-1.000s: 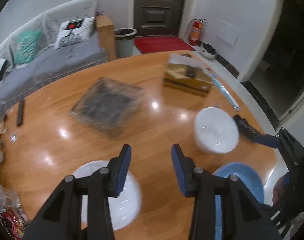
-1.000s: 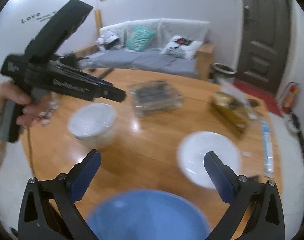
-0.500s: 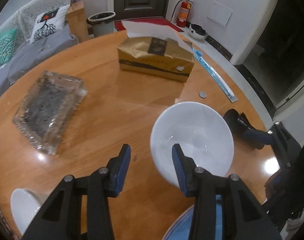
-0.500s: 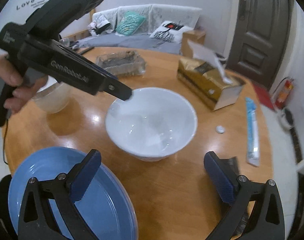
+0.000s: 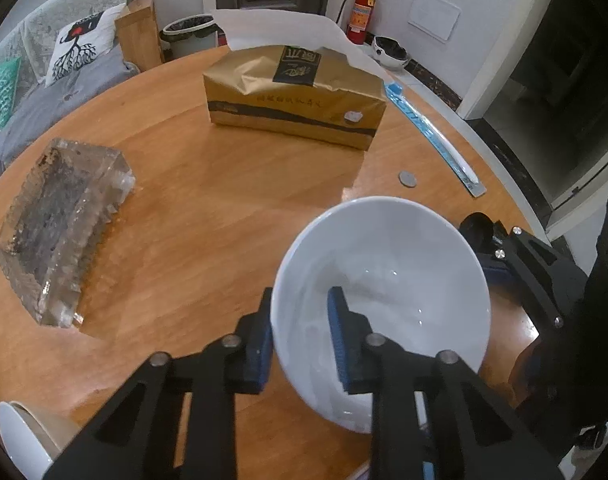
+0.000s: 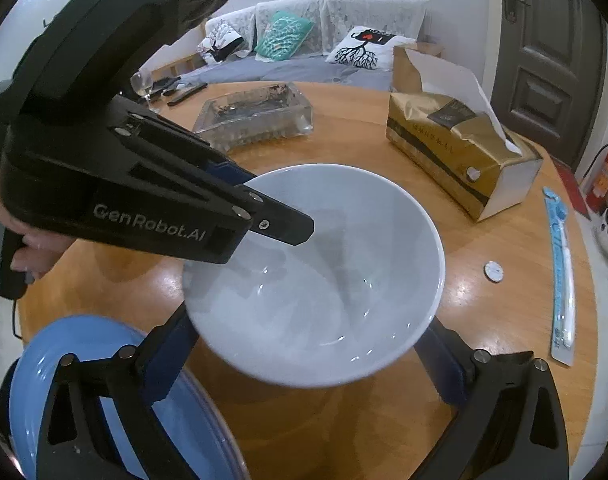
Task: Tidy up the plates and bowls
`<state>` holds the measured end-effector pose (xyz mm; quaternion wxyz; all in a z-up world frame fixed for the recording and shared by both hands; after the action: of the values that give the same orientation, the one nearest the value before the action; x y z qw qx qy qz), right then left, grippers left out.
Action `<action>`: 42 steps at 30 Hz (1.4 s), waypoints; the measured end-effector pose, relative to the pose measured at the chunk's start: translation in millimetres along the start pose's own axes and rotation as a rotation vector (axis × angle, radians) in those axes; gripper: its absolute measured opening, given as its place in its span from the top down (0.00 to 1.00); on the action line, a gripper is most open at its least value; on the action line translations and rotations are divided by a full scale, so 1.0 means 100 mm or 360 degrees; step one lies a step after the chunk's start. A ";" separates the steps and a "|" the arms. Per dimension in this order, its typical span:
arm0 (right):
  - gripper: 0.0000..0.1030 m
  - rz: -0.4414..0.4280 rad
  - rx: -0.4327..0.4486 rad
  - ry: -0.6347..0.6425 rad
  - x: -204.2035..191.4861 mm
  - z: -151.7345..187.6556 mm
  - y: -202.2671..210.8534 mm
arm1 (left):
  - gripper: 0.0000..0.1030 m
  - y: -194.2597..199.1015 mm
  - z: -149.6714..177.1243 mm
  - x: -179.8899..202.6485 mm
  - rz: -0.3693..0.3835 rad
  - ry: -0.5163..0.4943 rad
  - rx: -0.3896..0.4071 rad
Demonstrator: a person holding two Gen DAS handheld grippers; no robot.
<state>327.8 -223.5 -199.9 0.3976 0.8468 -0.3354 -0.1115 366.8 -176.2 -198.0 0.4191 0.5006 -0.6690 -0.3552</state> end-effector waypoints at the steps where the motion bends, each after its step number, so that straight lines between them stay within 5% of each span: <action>1: 0.05 -0.0012 0.0002 0.0003 0.00 0.01 -0.01 | 0.85 -0.01 -0.01 -0.01 -0.0011 0.0000 0.0007; 23: 0.08 -0.0006 0.0025 0.0012 -0.08 -0.07 0.05 | 0.90 0.22 0.04 0.08 -0.0038 -0.0103 0.0065; 42: 0.08 0.0070 0.0117 0.0140 -0.59 -0.51 0.55 | 0.90 1.07 0.21 -0.12 -0.0080 -0.0104 0.0218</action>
<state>280.4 -179.7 -129.6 0.3828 0.8574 -0.3399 -0.0531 309.1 -137.3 -112.8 0.3529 0.5330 -0.6922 -0.3352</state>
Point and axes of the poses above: each gripper's, at about its wrist camera, not at the fingertips, and y roughly against the way its jaws point, x to its right, z to its underside, the point moved 7 cm from there along -y, roughly the way its jaws point, and after that the axes turned 13 degrees about y, right-handed, at the moved point
